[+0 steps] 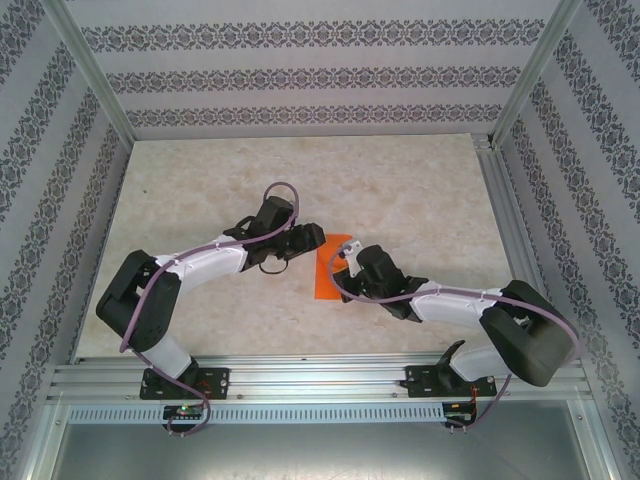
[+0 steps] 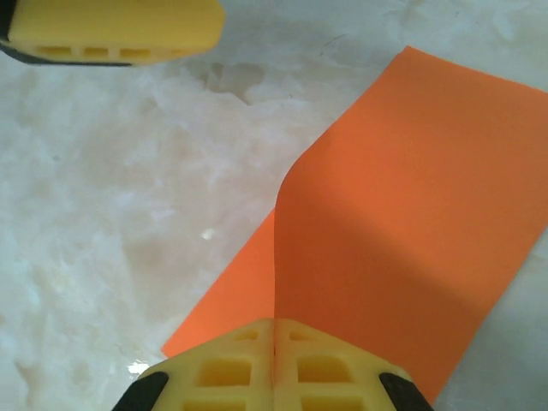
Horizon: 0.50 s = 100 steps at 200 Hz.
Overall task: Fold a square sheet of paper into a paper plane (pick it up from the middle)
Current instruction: Fold the triangle a second time at the center of the table.
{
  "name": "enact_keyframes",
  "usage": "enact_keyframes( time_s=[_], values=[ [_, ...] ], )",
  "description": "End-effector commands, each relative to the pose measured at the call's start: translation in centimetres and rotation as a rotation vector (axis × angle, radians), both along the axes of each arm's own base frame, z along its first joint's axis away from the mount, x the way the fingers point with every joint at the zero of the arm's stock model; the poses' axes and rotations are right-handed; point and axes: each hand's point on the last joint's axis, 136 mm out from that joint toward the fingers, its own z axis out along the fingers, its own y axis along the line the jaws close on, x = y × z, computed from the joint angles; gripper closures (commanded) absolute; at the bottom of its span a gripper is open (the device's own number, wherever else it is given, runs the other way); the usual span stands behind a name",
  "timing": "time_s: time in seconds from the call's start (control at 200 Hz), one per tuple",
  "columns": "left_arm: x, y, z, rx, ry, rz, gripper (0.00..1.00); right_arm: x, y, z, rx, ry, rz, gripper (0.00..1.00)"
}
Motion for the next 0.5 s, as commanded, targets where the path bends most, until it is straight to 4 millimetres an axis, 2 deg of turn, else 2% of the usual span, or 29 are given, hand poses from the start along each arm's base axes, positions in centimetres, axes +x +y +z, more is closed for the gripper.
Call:
enact_keyframes(
  time_s=[0.0,0.095,0.195,0.495],
  values=[
    [0.3,-0.9,0.6,-0.049,-0.040,-0.053,0.46,0.1,0.9,0.9,0.198,0.140,0.000,0.95],
    [0.2,-1.4,0.1,-0.076,-0.028,-0.069,0.56,0.7,0.2,0.1,0.255,0.227,-0.046,0.93],
    [0.2,-1.9,0.0,-0.091,-0.025,-0.088,0.62,1.2,-0.3,-0.3,0.303,0.291,-0.074,0.92],
    [-0.4,-3.3,-1.1,-0.104,0.004,-0.157,0.73,2.4,-1.2,-1.5,0.372,0.397,-0.131,0.90]
  ],
)
